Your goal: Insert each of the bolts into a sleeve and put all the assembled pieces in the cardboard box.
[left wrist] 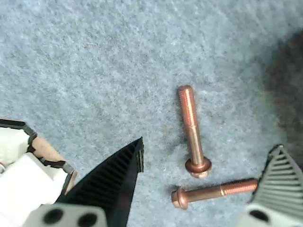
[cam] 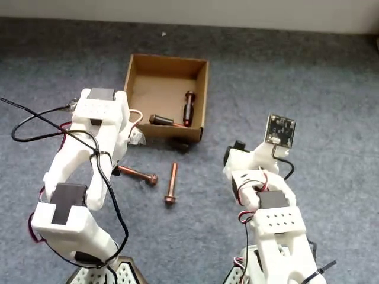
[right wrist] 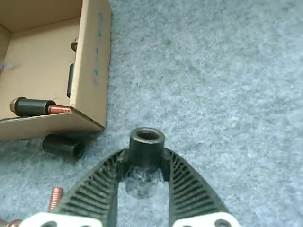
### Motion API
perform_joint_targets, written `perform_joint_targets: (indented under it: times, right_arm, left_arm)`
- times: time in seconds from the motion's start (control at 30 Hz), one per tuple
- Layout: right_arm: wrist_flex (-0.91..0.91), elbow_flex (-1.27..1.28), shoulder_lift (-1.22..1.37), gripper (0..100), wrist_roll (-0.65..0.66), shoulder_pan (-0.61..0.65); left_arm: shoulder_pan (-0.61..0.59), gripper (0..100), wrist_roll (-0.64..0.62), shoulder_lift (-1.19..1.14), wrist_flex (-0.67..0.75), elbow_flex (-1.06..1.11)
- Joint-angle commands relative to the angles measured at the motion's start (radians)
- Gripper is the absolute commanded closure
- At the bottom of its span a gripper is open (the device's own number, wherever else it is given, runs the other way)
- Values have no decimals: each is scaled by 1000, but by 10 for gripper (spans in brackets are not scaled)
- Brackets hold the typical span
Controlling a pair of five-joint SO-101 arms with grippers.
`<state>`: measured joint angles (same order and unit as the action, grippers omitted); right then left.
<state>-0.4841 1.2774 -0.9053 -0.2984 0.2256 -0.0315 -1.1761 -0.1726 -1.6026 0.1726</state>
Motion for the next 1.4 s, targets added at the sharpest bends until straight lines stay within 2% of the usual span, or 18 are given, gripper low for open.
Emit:
perform_joint_targets:
  times: [0.0, 0.2, 0.53, 0.63, 0.73, 0.87, 1.03, 1.37]
  right_arm:
    - [24, -18, -28, 995, -5, -15]
    - [24, -18, -28, 995, -5, -15]
    - [24, -18, -28, 995, -5, -16]
    - [24, -18, -28, 995, -5, -16]
    - [24, -18, -28, 995, -5, -16]
    - [24, -18, -28, 995, -5, -16]
    - [24, -18, -28, 995, -5, -16]
    - [24, -19, -28, 995, -5, -16]
  left_arm:
    - [28, 611, 97, 12, -132, -116]
    - [33, 611, 285, 12, -146, -150]
    - [44, 619, 298, 13, -146, -151]
    - [44, 710, 315, 13, -143, -162]
    - [36, 825, 408, 13, -143, -197]
    - [30, 854, 517, 13, -143, -252]
    - [41, 860, 776, 13, -143, -311]
    - [87, 860, 1582, 5, -143, -291]
